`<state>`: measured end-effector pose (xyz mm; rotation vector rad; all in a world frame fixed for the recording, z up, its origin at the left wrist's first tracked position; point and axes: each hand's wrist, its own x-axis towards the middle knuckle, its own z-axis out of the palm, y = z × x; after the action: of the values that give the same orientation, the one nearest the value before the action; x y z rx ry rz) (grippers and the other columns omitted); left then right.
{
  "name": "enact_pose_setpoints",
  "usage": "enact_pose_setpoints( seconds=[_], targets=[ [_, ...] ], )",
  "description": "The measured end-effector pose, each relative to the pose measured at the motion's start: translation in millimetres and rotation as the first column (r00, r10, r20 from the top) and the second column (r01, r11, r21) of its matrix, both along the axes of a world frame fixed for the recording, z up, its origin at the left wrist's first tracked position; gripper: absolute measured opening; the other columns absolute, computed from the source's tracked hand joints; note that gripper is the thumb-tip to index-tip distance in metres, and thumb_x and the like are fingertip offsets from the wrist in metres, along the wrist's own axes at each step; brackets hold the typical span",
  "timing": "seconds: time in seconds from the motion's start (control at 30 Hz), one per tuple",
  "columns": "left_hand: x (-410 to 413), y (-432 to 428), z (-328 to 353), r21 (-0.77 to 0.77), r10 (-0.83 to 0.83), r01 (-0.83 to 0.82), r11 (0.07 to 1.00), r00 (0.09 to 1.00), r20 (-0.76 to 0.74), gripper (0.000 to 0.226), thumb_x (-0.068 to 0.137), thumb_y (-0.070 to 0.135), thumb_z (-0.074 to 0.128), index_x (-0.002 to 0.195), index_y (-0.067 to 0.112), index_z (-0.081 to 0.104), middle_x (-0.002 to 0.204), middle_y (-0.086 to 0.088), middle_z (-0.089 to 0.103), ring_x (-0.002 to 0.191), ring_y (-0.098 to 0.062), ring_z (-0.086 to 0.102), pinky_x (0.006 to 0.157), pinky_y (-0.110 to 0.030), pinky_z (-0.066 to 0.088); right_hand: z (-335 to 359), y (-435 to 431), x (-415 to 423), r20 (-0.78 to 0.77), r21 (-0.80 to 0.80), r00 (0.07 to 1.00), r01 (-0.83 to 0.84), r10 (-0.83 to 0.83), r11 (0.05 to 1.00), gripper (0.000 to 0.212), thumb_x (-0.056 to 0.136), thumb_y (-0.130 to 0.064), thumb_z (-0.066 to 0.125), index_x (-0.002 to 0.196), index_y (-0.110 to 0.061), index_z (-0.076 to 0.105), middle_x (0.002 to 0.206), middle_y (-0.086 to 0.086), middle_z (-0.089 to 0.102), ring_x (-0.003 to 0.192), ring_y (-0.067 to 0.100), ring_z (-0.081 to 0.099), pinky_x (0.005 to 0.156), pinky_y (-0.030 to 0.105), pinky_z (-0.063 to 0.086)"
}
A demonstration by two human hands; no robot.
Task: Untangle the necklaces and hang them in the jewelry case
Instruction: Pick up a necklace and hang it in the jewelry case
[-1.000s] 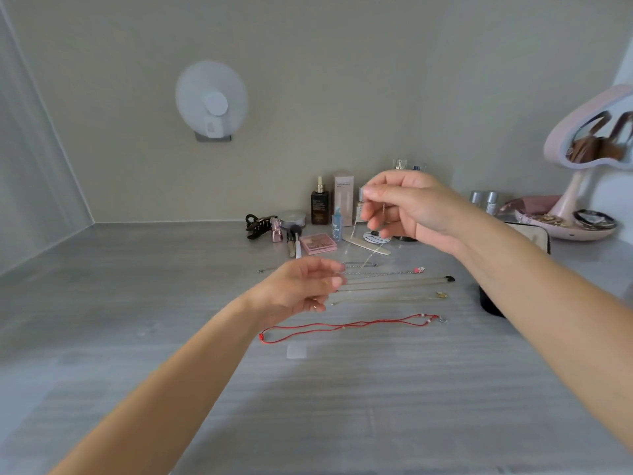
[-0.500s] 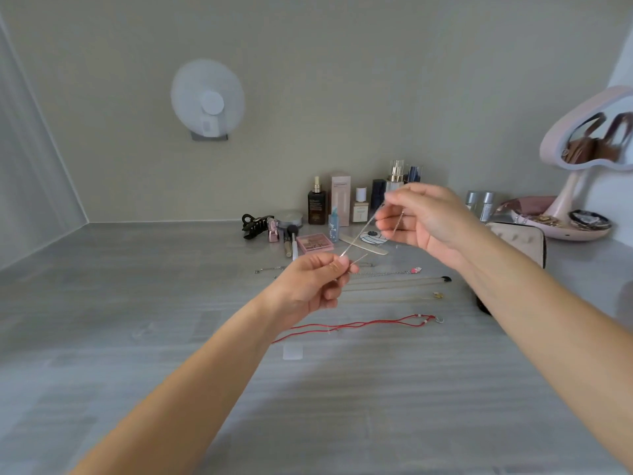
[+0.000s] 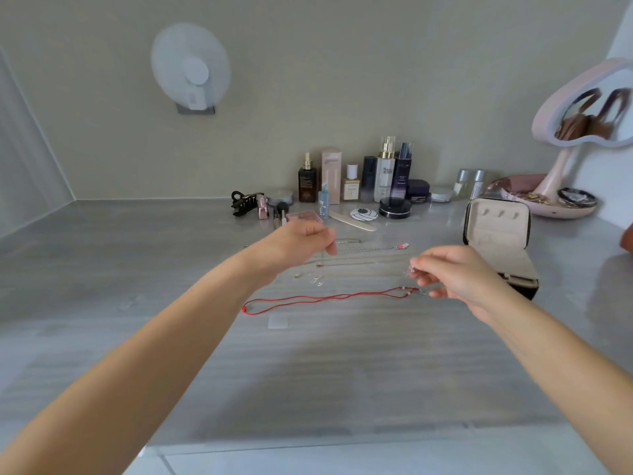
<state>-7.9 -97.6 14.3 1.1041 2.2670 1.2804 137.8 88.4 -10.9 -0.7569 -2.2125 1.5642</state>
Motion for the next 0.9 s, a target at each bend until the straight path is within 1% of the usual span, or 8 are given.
enact_pose_setpoints(
  seconds=[0.17,0.27,0.33,0.4,0.47,0.63,0.77,0.9],
  targets=[
    [9,22,11,0.084,-0.156,0.143,0.986,0.970,0.188,0.031,0.097,0.025,0.042,0.070,0.016,0.056,0.052,0.009,0.059,0.076,-0.017,0.060,0.104,-0.044,0.043,-6,-4,7,0.085,0.057,0.995,-0.061,0.056,0.996,0.012,0.084,-0.017,0.062,0.074,-0.014,0.068,0.074,-0.002,0.068,0.062,0.007,0.055,0.051,0.019,0.042],
    [15,40,14,0.053,-0.226,0.220,0.974,0.951,0.211,0.028,0.096,0.025,0.044,0.073,0.015,0.056,0.049,0.010,0.054,0.062,-0.009,0.060,0.094,-0.040,0.047,-3,-2,7,0.150,0.133,0.984,-0.114,0.094,0.985,0.011,0.085,-0.020,0.062,0.084,-0.013,0.070,0.079,-0.002,0.069,0.062,0.005,0.056,0.052,0.018,0.042],
    [19,53,17,0.013,-0.265,0.268,0.963,0.942,0.204,0.028,0.096,0.026,0.044,0.072,0.017,0.056,0.051,0.010,0.054,0.059,-0.008,0.059,0.081,-0.034,0.046,4,1,4,0.103,0.178,0.991,-0.103,0.086,0.979,0.016,0.087,-0.022,0.059,0.093,-0.012,0.069,0.085,-0.002,0.068,0.061,0.005,0.056,0.054,0.018,0.044],
    [23,66,20,-0.029,-0.306,0.317,0.948,0.933,0.190,0.029,0.096,0.026,0.044,0.071,0.017,0.055,0.055,0.009,0.054,0.059,-0.006,0.059,0.073,-0.028,0.043,17,3,0,-0.045,0.109,0.993,-0.105,0.110,0.988,0.021,0.092,-0.025,0.053,0.100,-0.011,0.066,0.094,-0.001,0.069,0.062,0.008,0.058,0.057,0.020,0.047],
    [23,78,23,-0.077,-0.335,0.352,0.933,0.926,0.173,0.028,0.096,0.027,0.045,0.072,0.017,0.055,0.061,0.006,0.055,0.059,-0.005,0.059,0.075,-0.028,0.045,31,7,-2,-0.167,-0.053,0.965,-0.215,0.204,0.975,0.023,0.095,-0.026,0.047,0.105,-0.012,0.062,0.092,0.000,0.069,0.063,0.012,0.061,0.057,0.023,0.049],
    [20,108,29,-0.117,-0.325,0.346,0.931,0.931,0.167,0.030,0.094,0.030,0.048,0.069,0.015,0.055,0.063,0.003,0.057,0.059,-0.008,0.056,0.080,-0.032,0.046,47,29,-1,-0.009,-0.002,0.946,-0.325,0.325,0.946,0.018,0.093,-0.015,0.051,0.107,-0.010,0.061,0.082,0.001,0.067,0.061,0.007,0.059,0.050,0.016,0.040],
    [22,131,28,-0.121,-0.312,0.341,0.932,0.926,0.212,0.028,0.093,0.033,0.049,0.073,0.015,0.057,0.069,0.002,0.057,0.064,-0.010,0.058,0.077,-0.030,0.046,51,52,3,0.040,0.152,0.978,-0.207,0.203,0.967,0.005,0.085,-0.013,0.063,0.082,-0.013,0.067,0.061,-0.005,0.064,0.052,0.004,0.052,0.045,0.014,0.038],
    [29,158,20,-0.087,-0.300,0.330,0.940,0.921,0.248,0.033,0.095,0.036,0.044,0.072,0.017,0.058,0.070,0.002,0.062,0.068,-0.013,0.062,0.077,-0.031,0.046,56,77,10,0.077,0.285,0.988,-0.152,0.135,0.946,0.012,0.083,-0.016,0.066,0.071,-0.015,0.064,0.062,-0.001,0.060,0.043,-0.001,0.047,0.048,0.017,0.038]
  ],
)
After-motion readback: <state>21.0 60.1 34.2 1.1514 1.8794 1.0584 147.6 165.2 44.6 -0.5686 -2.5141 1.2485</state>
